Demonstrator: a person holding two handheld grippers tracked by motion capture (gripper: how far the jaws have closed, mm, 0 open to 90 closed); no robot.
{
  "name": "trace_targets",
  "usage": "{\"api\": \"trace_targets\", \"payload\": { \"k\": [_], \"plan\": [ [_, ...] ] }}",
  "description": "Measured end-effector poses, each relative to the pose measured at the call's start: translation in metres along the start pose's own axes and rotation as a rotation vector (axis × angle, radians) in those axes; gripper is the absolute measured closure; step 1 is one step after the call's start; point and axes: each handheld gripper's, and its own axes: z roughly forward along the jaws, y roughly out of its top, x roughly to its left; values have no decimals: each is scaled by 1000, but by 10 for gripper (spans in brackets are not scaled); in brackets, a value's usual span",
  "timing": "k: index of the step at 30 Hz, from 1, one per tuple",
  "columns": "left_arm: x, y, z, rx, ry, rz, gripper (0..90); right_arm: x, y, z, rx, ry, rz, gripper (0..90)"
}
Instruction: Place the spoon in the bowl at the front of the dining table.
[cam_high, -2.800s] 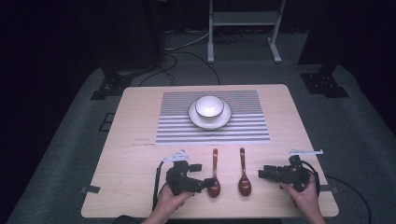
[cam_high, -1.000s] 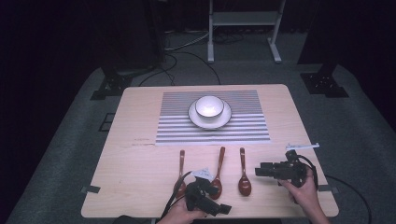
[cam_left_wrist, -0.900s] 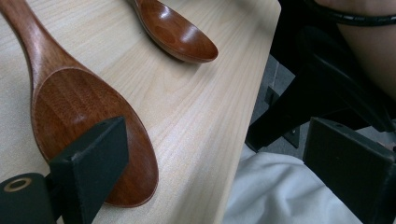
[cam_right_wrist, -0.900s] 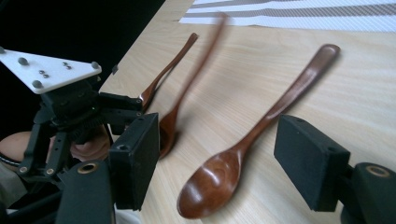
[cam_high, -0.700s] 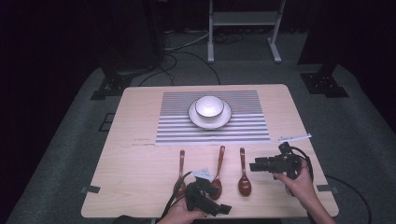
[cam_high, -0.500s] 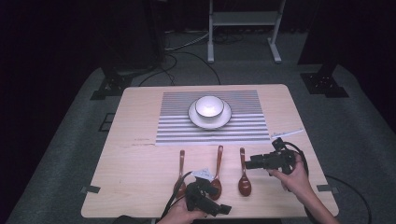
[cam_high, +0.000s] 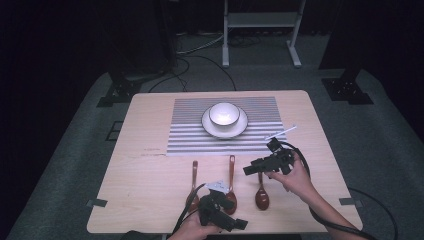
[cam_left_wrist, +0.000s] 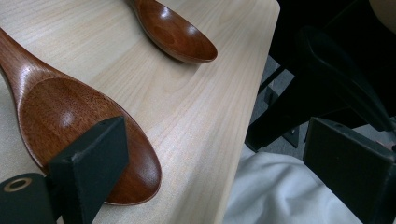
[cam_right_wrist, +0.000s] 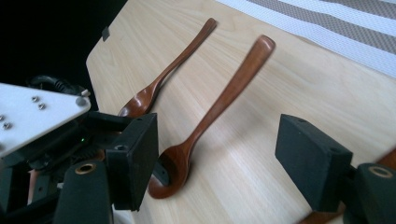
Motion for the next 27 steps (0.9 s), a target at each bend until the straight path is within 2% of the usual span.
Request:
{"api": "trace_targets", "payload": {
  "k": [6,16,22,27],
  "plan": [
    [0,0,0,3,0,2,58,2,14,18,47,-21,-4,315],
    [0,0,0,4,-1,4,58,-11,27,38,79,-50,19,402],
    [0,0,0,4,-2,5,58,-11,34,49,96,-56,15,430],
    [0,0,0,5,-2,5,58,-8,41,63,123,-72,-3,502]
  ]
}}
